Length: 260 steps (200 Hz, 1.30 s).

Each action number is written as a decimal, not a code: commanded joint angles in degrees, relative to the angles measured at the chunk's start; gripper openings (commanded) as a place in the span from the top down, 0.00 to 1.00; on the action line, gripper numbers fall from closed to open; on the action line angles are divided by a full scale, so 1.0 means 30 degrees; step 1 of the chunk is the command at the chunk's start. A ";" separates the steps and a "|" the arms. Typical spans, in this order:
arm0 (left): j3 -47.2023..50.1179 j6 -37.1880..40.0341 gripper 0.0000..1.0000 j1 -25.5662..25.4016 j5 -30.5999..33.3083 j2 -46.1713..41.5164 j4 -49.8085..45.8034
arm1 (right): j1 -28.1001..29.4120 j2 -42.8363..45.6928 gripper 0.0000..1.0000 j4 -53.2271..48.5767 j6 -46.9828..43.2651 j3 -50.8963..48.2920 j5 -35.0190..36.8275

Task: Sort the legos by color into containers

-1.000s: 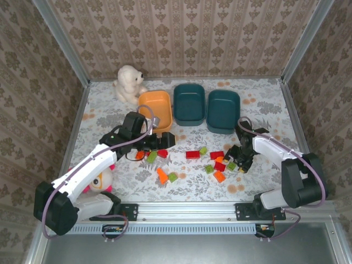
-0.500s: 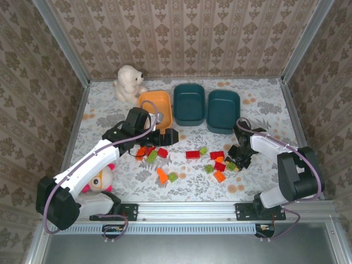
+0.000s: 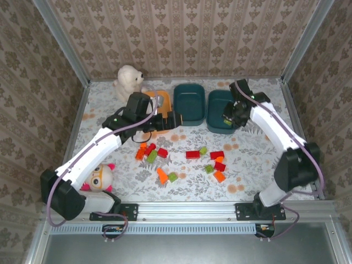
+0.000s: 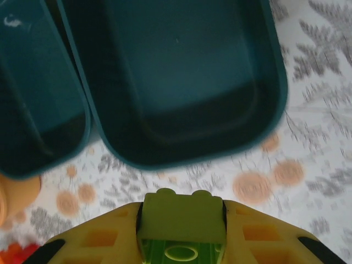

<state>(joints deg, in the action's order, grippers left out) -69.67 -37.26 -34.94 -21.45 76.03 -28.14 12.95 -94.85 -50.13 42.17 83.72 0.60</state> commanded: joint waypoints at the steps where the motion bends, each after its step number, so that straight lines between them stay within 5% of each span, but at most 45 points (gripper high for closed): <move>1: -0.1336 -0.0091 0.00 0.0377 0.1278 0.0716 -0.1240 | -0.0336 -0.3167 0.68 -0.0449 -0.0883 0.2338 0.0774; 55: -0.1947 -0.0441 0.00 0.0601 0.2246 0.1062 -0.1750 | -0.0567 -0.9404 0.68 -0.1585 -0.0963 0.7564 -0.0657; 117: -0.0899 -0.0900 0.00 0.0616 0.2988 0.0011 -0.2077 | -0.1145 -1.2524 0.66 -0.2714 -0.0621 1.0246 -0.0538; 158: -0.0428 -0.1247 0.00 0.0645 0.3977 -0.0765 -0.3202 | -0.1261 -1.3671 0.43 -0.3697 -0.1278 1.1859 -0.0927; 212: 0.0810 -0.2596 0.03 0.0871 0.6666 -0.2060 -0.6454 | -0.0576 -0.8962 0.37 -0.2137 -0.2134 1.0483 -0.0991; 260: 0.3891 -0.2820 0.11 0.1729 0.8408 -0.2051 -0.9649 | 0.2661 -0.1161 0.37 0.4605 -0.3708 0.2411 -0.2371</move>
<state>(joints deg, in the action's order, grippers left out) -62.35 -45.10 -30.59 -0.23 69.41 -49.23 15.51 -108.88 -46.81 34.83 100.82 -2.68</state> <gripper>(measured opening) 0.912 0.625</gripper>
